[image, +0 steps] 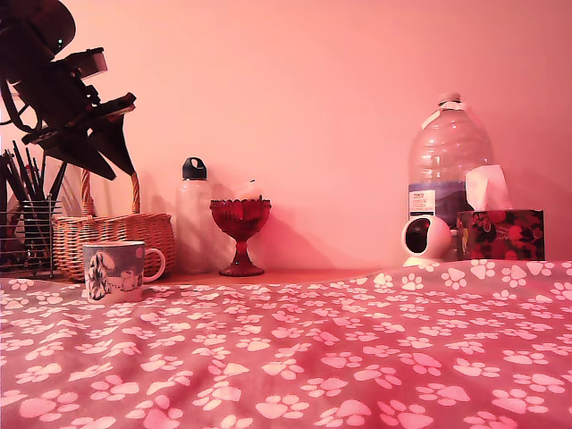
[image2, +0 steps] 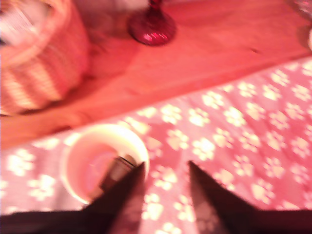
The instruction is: Pick the coffee capsule and then drop it inside the coffee cup in front of you
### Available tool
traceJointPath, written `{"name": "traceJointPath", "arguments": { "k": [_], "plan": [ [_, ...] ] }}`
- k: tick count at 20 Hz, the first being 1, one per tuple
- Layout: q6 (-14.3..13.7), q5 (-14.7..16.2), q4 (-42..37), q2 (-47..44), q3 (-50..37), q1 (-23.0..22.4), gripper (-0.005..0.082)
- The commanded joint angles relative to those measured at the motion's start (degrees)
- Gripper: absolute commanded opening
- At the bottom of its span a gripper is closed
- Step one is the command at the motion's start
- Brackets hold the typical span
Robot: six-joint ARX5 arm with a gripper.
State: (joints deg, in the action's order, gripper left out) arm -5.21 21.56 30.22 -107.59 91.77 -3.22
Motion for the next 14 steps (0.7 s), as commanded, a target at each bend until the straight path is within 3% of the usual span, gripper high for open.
{"name": "traceJointPath", "arguments": {
  "k": [1, 4, 14],
  "plan": [
    [-0.68, 0.94, -2.08, 1.79, -4.98, 0.28, -0.0002],
    [-0.42, 0.96, -7.26, 6.43, -13.29, 0.13, -0.0019],
    [5.29, 0.92, -19.69, 20.57, -38.05, -0.70, -0.0019]
  ]
}}
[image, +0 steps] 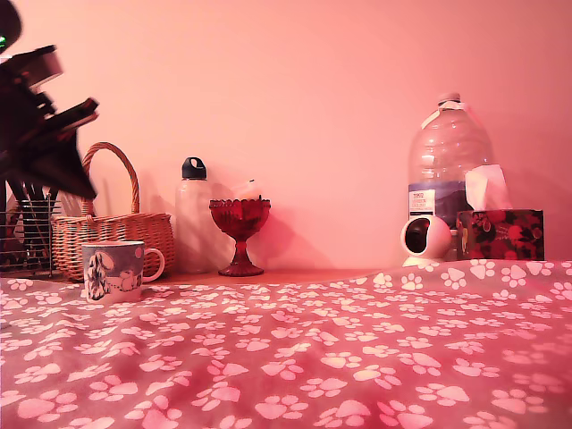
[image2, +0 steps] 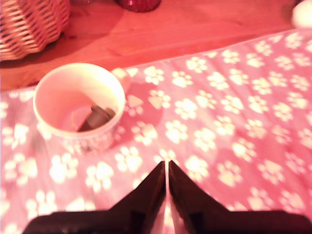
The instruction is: Pick the coffee capsule and then drop it inside the coffee cup in front of you
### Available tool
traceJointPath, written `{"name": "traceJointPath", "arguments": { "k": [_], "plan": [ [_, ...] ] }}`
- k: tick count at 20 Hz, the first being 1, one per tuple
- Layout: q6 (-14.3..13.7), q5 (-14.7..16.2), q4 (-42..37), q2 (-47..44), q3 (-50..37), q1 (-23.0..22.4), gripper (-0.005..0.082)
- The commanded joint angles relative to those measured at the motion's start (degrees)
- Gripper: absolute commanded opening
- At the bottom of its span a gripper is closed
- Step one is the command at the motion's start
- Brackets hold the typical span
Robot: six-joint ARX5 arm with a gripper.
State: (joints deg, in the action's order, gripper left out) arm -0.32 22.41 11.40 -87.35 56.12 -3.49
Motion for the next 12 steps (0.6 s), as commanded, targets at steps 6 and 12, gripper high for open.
{"name": "traceJointPath", "arguments": {
  "k": [6, 12],
  "plan": [
    [1.86, 0.07, -1.62, 4.76, -12.31, -1.70, -0.0019],
    [3.21, 0.00, -1.95, 8.33, -14.56, -5.95, -0.0019]
  ]
}}
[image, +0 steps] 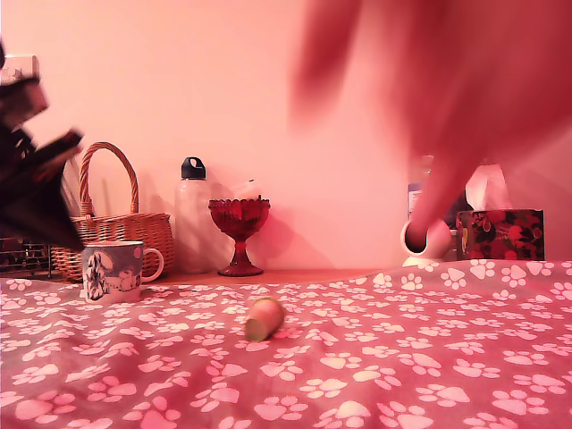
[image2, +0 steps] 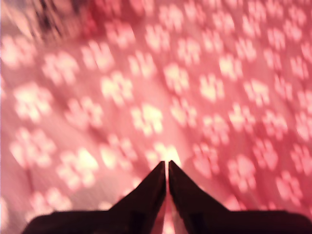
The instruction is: Pick the coffee capsule and then drop it inside the coffee cup in front of you
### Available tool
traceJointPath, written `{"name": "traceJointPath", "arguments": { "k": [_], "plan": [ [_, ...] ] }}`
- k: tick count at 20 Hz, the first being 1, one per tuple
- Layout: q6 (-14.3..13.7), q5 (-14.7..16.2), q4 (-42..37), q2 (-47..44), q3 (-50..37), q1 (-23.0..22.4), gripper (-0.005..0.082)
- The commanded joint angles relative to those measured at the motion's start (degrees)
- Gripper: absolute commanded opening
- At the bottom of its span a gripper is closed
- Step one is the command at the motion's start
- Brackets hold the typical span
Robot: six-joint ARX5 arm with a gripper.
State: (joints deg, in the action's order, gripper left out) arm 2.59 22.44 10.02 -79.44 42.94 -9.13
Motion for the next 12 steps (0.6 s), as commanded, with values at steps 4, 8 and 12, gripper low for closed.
{"name": "traceJointPath", "arguments": {
  "k": [4, 8, 12],
  "plan": [
    [0.52, -0.44, -1.11, 0.81, -1.38, -2.89, -0.0019],
    [0.35, -0.68, -3.76, 0.81, -1.40, -6.43, -0.0019],
    [-1.60, -0.31, -5.42, 0.83, -1.53, -9.70, -0.0019]
  ]
}}
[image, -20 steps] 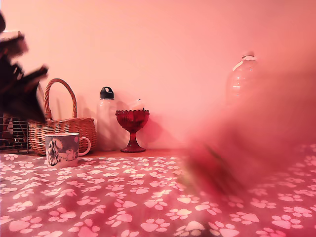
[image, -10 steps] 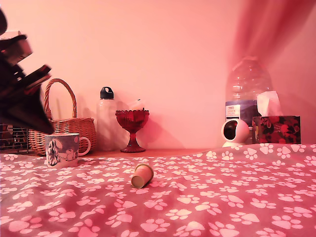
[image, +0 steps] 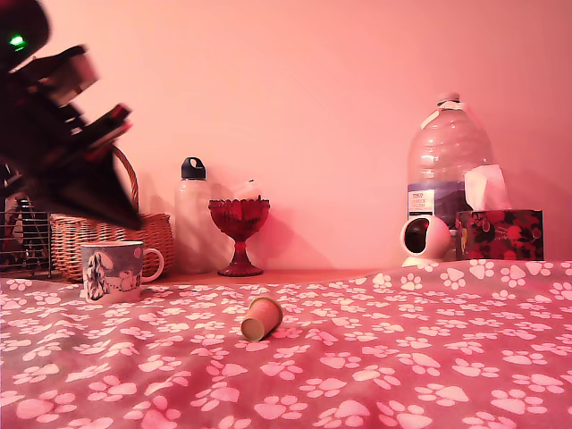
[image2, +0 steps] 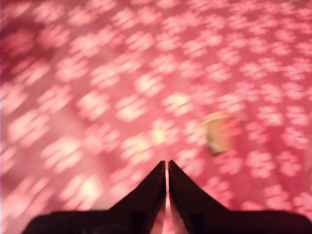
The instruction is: Pick the coffee capsule and then drop it inside the coffee cup in front of you
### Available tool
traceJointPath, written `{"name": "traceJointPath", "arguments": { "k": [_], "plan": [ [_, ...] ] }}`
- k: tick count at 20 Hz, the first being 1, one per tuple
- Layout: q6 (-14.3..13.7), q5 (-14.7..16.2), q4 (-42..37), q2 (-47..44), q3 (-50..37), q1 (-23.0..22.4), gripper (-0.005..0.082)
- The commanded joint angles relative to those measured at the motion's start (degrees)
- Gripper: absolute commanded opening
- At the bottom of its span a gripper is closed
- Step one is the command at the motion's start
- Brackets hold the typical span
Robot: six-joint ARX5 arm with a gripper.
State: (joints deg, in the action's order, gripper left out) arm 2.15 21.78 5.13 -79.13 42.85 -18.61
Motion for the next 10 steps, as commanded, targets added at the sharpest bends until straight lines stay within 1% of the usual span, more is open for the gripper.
{"name": "traceJointPath", "arguments": {
  "k": [1, 4, 6, 10],
  "plan": [
    [-1.20, 0.72, -0.85, 0.52, -1.66, -0.57, -0.0019],
    [-1.57, 2.78, -2.89, 1.90, -3.63, -1.44, -0.0019],
    [-1.55, 2.84, -5.27, 5.51, -7.02, -1.70, -0.0019],
    [-1.53, 2.58, -6.78, 14.82, -13.14, -1.70, -0.0019]
  ]
}}
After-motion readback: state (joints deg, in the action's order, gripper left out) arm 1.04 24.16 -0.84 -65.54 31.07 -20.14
